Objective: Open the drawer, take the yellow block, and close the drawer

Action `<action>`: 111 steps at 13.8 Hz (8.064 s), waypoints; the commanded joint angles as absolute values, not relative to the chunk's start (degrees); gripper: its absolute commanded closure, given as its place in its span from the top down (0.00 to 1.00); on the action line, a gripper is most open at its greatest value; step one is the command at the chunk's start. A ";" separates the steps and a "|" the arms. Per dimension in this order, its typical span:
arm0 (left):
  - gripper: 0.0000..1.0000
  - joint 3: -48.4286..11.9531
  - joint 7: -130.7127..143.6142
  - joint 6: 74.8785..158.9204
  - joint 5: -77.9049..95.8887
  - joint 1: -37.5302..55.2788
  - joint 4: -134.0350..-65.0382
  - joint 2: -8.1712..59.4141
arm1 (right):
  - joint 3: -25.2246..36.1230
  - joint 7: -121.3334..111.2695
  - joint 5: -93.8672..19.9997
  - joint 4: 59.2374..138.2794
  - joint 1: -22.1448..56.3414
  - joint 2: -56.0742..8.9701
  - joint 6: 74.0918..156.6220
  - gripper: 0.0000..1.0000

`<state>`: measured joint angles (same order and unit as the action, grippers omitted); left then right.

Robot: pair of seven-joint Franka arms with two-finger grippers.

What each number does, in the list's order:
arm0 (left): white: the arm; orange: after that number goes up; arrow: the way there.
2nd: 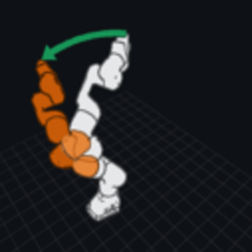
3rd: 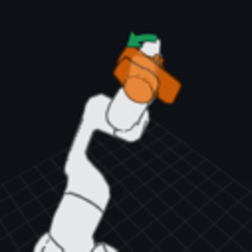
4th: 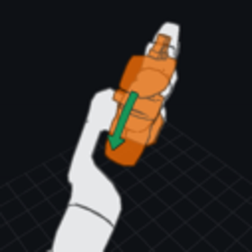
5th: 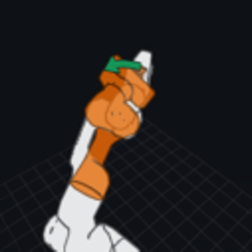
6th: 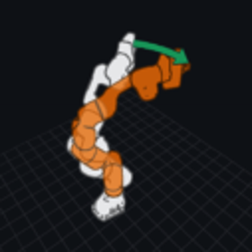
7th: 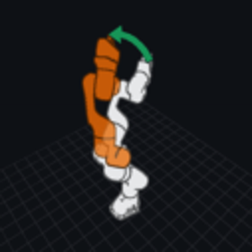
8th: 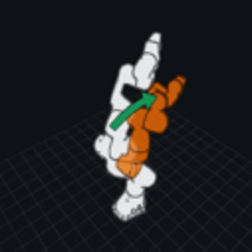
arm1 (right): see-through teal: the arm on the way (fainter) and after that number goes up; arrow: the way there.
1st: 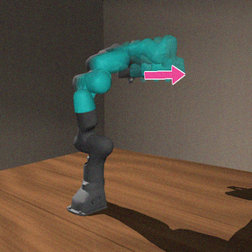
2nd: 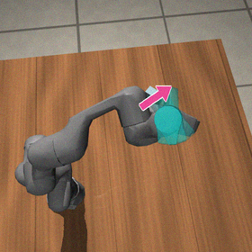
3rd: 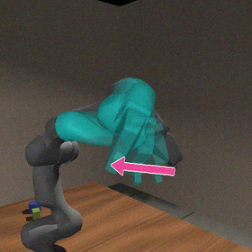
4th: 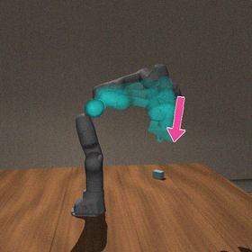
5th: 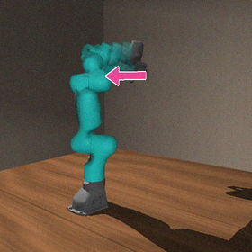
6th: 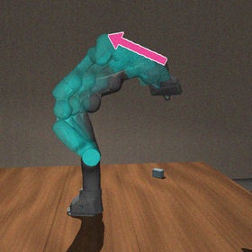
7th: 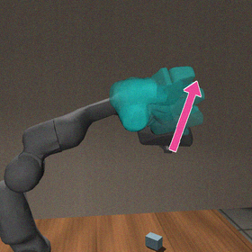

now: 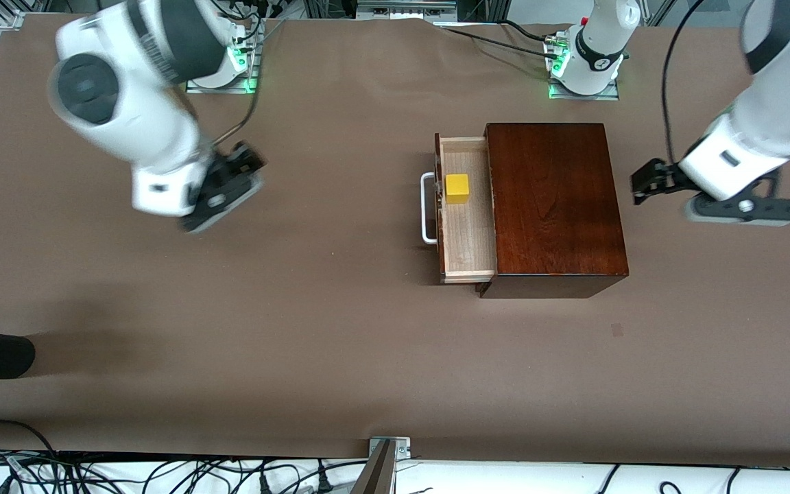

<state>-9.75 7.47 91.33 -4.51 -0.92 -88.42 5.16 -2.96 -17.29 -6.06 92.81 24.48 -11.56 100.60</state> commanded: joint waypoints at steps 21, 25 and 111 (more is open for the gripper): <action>1.00 -3.69 4.13 93.25 -2.20 1.05 -96.15 -1.58 | -1.93 -29.35 8.79 61.26 56.95 -48.51 119.35 1.00; 1.00 -3.69 4.04 93.16 -2.20 1.05 -96.15 -1.58 | -1.93 -29.79 10.37 61.35 57.04 -50.09 119.27 1.00; 1.00 -22.59 -51.32 90.01 -10.90 13.74 -79.98 23.49 | 0.35 -6.77 1.75 90.09 4.83 -1.49 92.90 1.00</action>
